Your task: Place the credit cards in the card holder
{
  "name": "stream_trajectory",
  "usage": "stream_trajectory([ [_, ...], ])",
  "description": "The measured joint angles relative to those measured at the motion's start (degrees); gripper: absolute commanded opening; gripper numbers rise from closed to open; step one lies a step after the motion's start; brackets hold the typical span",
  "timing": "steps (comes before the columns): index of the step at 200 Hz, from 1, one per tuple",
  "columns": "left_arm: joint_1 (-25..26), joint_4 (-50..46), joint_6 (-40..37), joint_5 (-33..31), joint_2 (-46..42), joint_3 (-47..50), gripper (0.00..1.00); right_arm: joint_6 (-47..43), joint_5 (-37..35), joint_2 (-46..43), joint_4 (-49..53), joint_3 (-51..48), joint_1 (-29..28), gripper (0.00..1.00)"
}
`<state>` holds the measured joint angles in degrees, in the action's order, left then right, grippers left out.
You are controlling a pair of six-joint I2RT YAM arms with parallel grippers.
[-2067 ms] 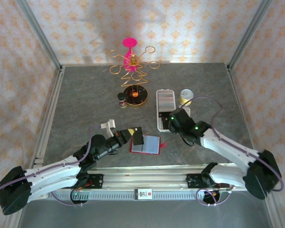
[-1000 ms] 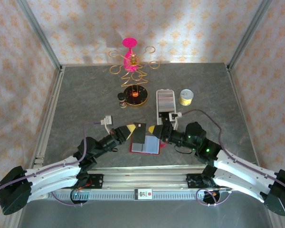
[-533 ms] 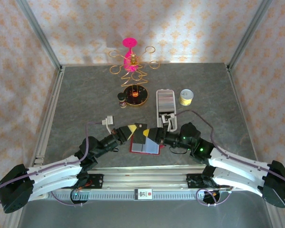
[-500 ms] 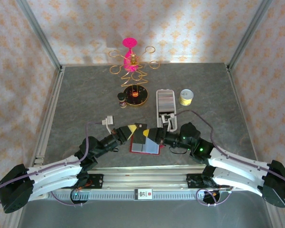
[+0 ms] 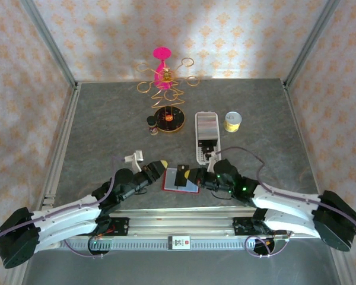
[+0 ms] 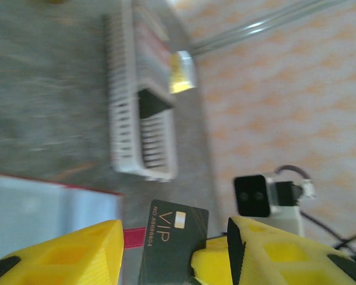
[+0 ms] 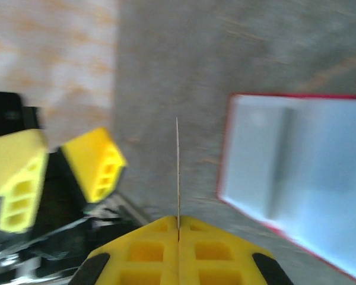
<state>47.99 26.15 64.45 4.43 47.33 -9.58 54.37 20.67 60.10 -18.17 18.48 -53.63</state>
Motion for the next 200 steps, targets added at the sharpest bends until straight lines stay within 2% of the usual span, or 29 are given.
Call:
stream_trajectory([
  [39,0.0,-8.81,-3.5,-2.43,7.72,-1.22,0.45,-1.64,-3.65,8.94,0.28,-0.26,-1.53,0.0],
  [90,0.02,-9.9,-5.88,-1.75,17.77,-2.99,0.39,-1.68,-7.13,12.96,-5.68,-0.31,-1.73,0.0],
  [145,0.09,-9.86,-6.75,-1.49,20.33,-3.89,0.37,-1.7,-8.92,13.79,-7.28,-0.33,-1.73,0.0],
  [200,1.07,-9.4,-7.54,-0.66,22.99,-4.87,0.28,-1.22,-8.85,17.03,-9.18,-0.33,-1.73,0.0],
])
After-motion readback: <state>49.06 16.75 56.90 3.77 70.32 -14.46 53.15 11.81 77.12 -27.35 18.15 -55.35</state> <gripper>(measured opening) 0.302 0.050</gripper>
